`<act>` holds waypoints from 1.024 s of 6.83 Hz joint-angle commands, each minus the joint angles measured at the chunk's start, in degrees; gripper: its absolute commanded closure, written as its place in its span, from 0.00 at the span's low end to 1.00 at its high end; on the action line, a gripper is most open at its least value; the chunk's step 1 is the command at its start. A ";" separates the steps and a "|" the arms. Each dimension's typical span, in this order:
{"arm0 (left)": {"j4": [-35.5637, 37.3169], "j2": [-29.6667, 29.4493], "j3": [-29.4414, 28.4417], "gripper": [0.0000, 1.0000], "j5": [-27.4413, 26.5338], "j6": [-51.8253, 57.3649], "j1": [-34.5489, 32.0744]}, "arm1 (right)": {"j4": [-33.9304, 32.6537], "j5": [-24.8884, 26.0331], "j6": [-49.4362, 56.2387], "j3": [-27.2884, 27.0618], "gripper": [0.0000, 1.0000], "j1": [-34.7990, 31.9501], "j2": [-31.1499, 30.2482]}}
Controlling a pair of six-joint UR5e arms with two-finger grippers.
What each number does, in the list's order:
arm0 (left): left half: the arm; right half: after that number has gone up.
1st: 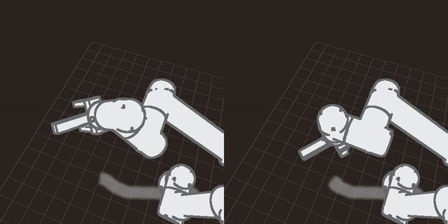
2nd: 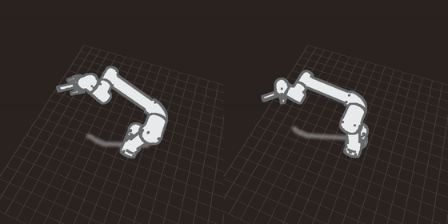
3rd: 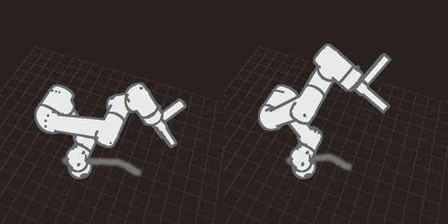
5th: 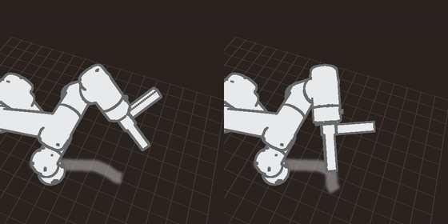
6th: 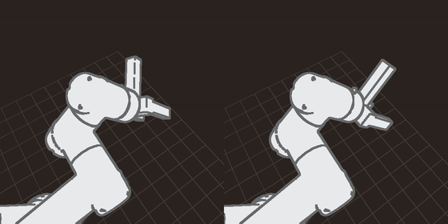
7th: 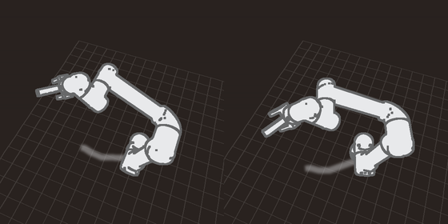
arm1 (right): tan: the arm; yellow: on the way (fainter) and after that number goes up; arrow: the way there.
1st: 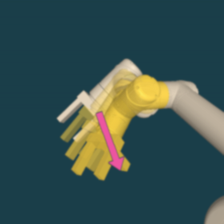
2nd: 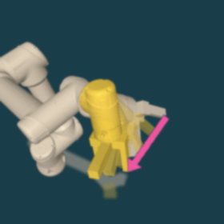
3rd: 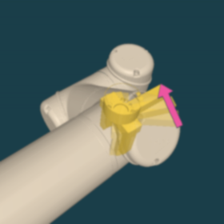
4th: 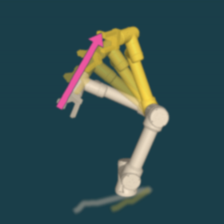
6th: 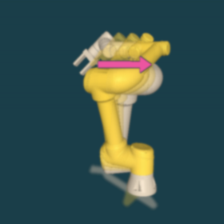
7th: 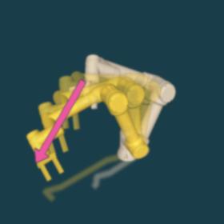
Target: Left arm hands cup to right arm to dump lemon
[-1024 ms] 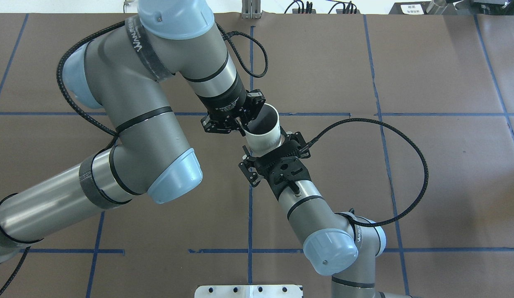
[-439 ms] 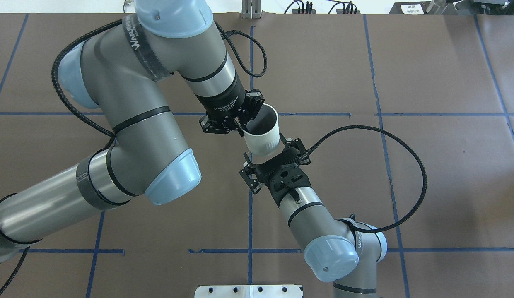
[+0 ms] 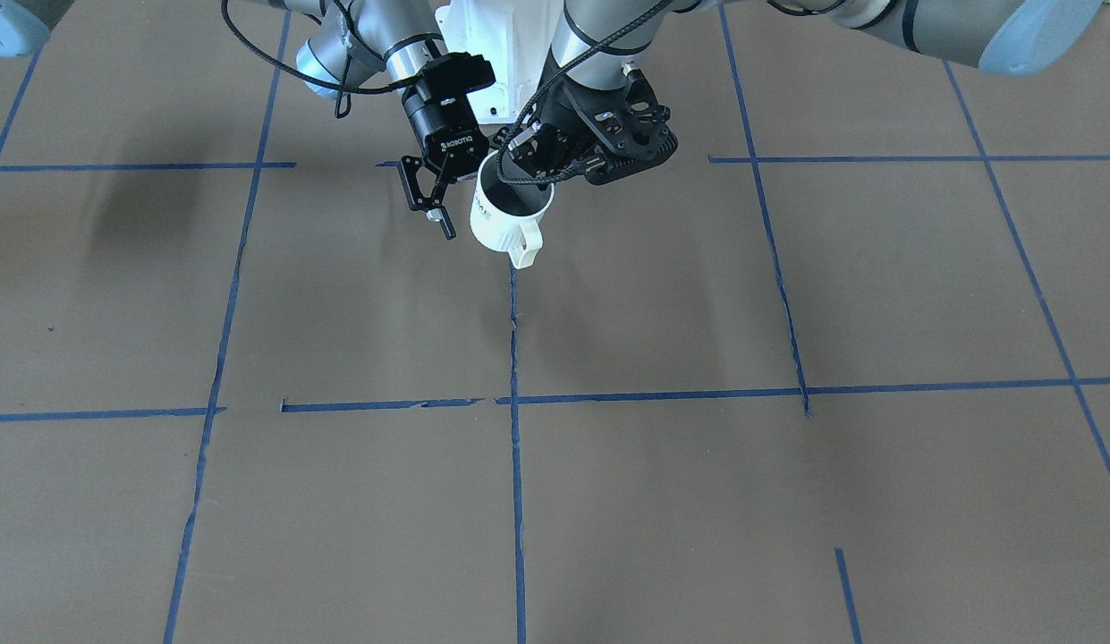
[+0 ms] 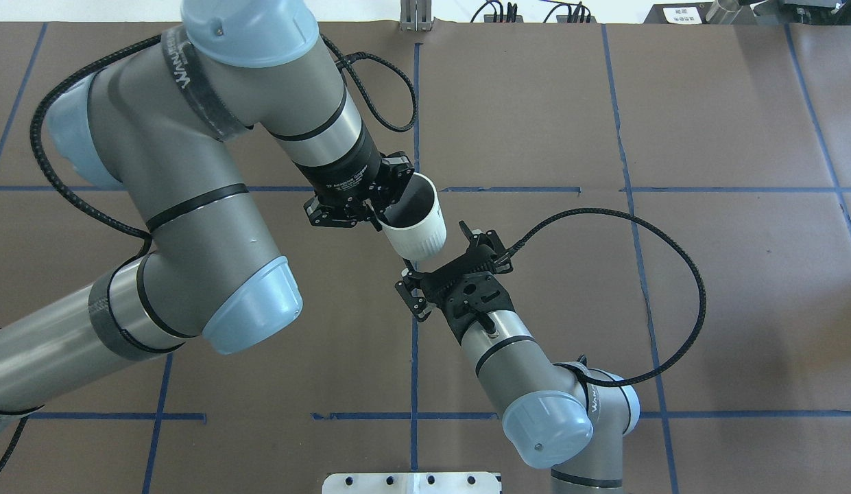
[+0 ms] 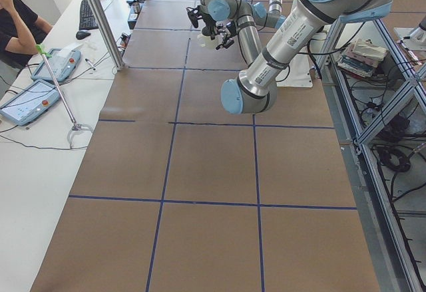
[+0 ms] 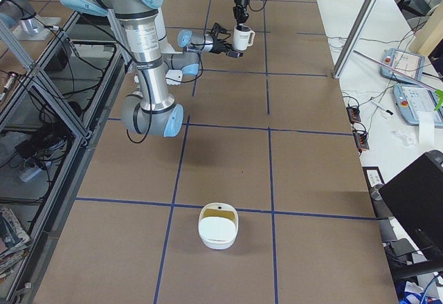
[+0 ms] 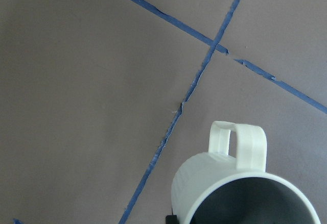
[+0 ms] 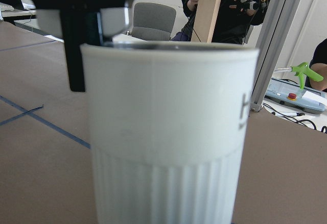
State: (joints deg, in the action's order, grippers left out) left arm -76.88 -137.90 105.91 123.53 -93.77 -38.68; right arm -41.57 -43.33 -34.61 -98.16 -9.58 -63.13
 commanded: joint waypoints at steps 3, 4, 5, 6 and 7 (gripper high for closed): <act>0.94 10.50 11.47 1.00 0.13 6.00 -6.30 | 0.00 -0.52 -0.72 0.07 0.00 -0.70 -0.23; 0.85 15.50 13.77 1.00 0.05 13.19 -7.97 | 0.00 -1.74 -0.72 0.07 0.00 -1.83 -0.93; 0.42 20.25 15.62 1.00 0.05 20.22 -9.12 | 0.00 -3.24 -2.20 -0.10 0.00 -3.24 -1.81; -1.59 26.65 16.68 1.00 0.13 27.08 -11.05 | -0.26 -7.95 -4.13 -0.10 0.00 -6.56 -2.95; -4.39 33.07 16.61 1.00 0.31 35.15 -14.20 | -0.44 -13.74 -4.15 -0.28 0.00 -10.33 -5.40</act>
State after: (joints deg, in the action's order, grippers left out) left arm -78.63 -111.91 122.01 123.68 -67.28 -49.87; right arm -41.81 -51.31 -38.06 -98.30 -16.04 -66.31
